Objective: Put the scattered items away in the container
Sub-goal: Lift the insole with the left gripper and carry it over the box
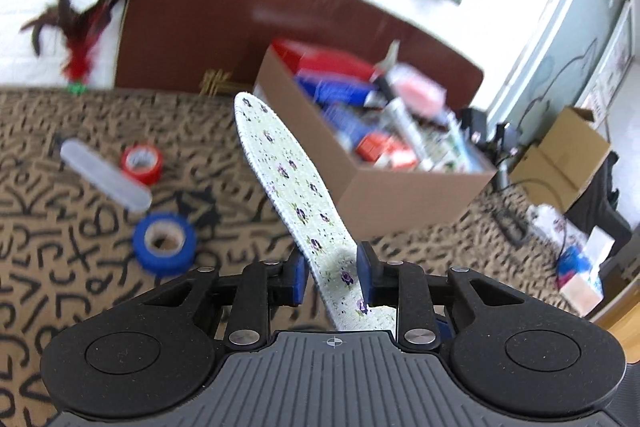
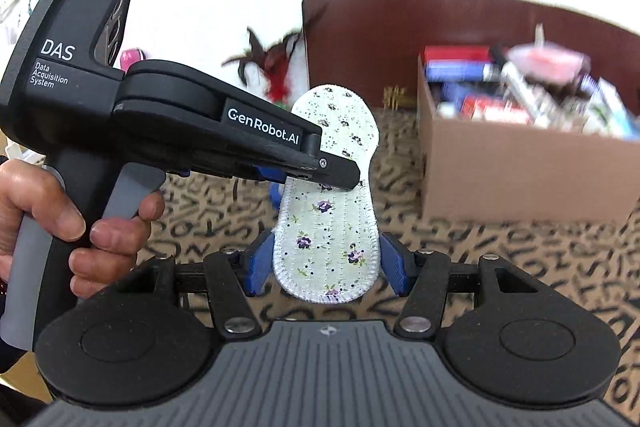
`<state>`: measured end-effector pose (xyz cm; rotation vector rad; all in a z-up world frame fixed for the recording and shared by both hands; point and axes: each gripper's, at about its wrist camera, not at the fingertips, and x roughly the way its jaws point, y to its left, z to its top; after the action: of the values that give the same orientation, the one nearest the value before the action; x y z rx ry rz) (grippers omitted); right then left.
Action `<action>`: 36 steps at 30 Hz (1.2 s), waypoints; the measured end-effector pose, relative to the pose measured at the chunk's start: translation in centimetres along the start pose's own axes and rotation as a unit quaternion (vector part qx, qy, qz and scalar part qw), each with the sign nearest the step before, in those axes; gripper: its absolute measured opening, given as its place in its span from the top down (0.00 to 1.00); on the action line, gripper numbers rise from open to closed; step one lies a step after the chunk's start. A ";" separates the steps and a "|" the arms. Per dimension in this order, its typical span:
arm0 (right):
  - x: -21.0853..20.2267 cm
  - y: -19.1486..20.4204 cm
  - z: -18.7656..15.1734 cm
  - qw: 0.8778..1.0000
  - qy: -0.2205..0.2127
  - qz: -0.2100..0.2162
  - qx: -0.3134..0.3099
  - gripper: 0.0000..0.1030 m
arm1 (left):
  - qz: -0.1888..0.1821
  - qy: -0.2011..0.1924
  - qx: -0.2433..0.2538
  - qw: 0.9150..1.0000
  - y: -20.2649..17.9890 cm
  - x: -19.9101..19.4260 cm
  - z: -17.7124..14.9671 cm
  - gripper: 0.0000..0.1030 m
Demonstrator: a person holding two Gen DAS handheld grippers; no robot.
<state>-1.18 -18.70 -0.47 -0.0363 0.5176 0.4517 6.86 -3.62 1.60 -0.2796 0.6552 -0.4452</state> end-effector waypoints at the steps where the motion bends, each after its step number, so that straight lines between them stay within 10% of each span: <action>1: -0.4 -0.1 0.4 1.000 -0.008 -0.004 -0.004 0.40 | -0.005 -0.006 0.002 1.000 -0.4 -0.1 0.6 0.74; 22: -0.5 -8.3 10.9 0.986 -0.121 -0.104 -0.047 0.40 | -0.060 -0.079 0.045 0.994 -8.3 7.8 13.2 0.62; 36: 7.4 -16.6 13.4 0.987 -0.074 -0.125 -0.063 0.56 | -0.046 -0.027 0.041 0.998 -7.2 19.7 15.5 0.64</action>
<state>17.92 -28.67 6.29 -0.1853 0.3325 0.2381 28.41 -17.64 5.94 -0.2443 0.5725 -0.5493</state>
